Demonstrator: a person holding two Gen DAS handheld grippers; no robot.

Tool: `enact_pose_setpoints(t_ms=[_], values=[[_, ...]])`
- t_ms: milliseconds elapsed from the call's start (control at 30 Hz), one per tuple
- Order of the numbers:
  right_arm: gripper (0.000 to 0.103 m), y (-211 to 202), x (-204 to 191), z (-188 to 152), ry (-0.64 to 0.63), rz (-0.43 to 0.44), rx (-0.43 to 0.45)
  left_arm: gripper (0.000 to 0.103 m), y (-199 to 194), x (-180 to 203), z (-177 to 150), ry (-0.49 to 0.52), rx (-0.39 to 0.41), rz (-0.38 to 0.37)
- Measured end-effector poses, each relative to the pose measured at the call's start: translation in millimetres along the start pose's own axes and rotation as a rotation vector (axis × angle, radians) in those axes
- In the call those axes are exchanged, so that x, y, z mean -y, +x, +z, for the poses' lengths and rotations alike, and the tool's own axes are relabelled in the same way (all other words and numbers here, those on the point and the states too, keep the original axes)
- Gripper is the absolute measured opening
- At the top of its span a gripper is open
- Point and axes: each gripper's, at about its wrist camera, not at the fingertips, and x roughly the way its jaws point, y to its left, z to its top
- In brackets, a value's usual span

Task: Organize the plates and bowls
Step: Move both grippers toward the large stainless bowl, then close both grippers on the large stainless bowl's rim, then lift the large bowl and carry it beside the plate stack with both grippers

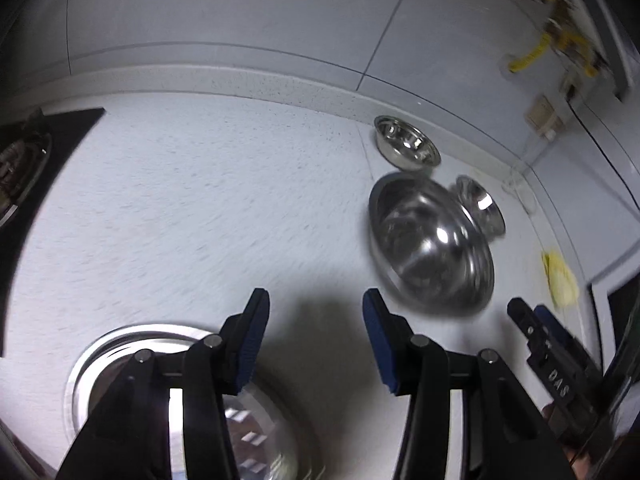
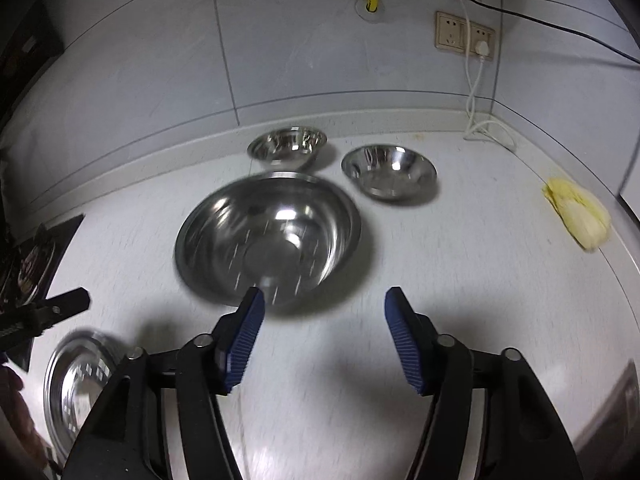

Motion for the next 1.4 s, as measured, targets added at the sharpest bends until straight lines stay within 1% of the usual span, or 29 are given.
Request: enact_pose_setpoints(t_ms=[100,233,333,467,567,600,633,667,700,833,867,900,933,967,1000,1033,1133,1167,1233,1300,1400], values=[[0.06,25,8,21,0.002,0.005,-0.01,0.047,30,16,21,-0.008,-0.019,0.013],[0.06,58,15,37,0.014,0.008,-0.044,0.047,61,30,40,-0.008,-0.036,0.005],[0.06,81,14,44,0.013,0.009,-0.075,0.047,80,35,47,-0.006,-0.058,0.017],[0.06,100,11,47,-0.003,0.022,-0.105,0.047,99,39,52,-0.024,-0.089,0.009],[0.06,111,11,48,-0.001,0.033,-0.126,0.047,113,40,52,-0.038,-0.117,-0.009],[0.06,113,11,48,0.001,0.035,-0.131,0.047,119,39,53,-0.052,-0.136,-0.027],[0.06,115,12,47,0.004,0.039,-0.135,0.047,122,39,52,-0.062,-0.147,-0.039],[0.057,119,13,47,0.011,0.048,-0.145,0.047,126,39,52,-0.071,-0.158,-0.05],[0.051,121,15,47,0.018,0.055,-0.15,0.047,129,38,52,-0.074,-0.165,-0.052],[0.041,129,21,46,0.025,0.062,-0.159,0.045,137,36,49,-0.093,-0.183,-0.075],[0.035,130,22,46,0.026,0.064,-0.16,0.042,138,36,49,-0.095,-0.175,-0.081],[0.028,132,23,45,0.024,0.065,-0.165,0.036,139,35,48,-0.095,-0.172,-0.084],[0.024,134,24,45,0.022,0.065,-0.169,0.025,141,35,48,-0.095,-0.179,-0.086],[0.019,136,24,45,0.02,0.061,-0.172,0.02,142,36,48,-0.094,-0.181,-0.088],[0.017,137,24,45,0.016,0.052,-0.174,0.018,144,38,47,-0.083,-0.184,-0.089],[0.014,138,25,45,0.015,0.046,-0.172,0.012,145,39,46,-0.074,-0.187,-0.09],[0.014,138,26,45,0.018,0.045,-0.165,0.009,145,44,44,-0.059,-0.173,-0.074],[0.013,136,26,45,0.017,0.042,-0.162,0.007,143,44,44,-0.06,-0.168,-0.073],[0.012,131,28,46,0.025,0.047,-0.152,0.007,135,44,44,-0.061,-0.151,-0.082],[0.012,124,28,48,0.035,0.052,-0.137,0.007,123,48,44,-0.052,-0.128,-0.078],[0.012,103,28,51,0.041,0.053,-0.099,0.007,94,57,41,-0.033,-0.064,-0.08]])
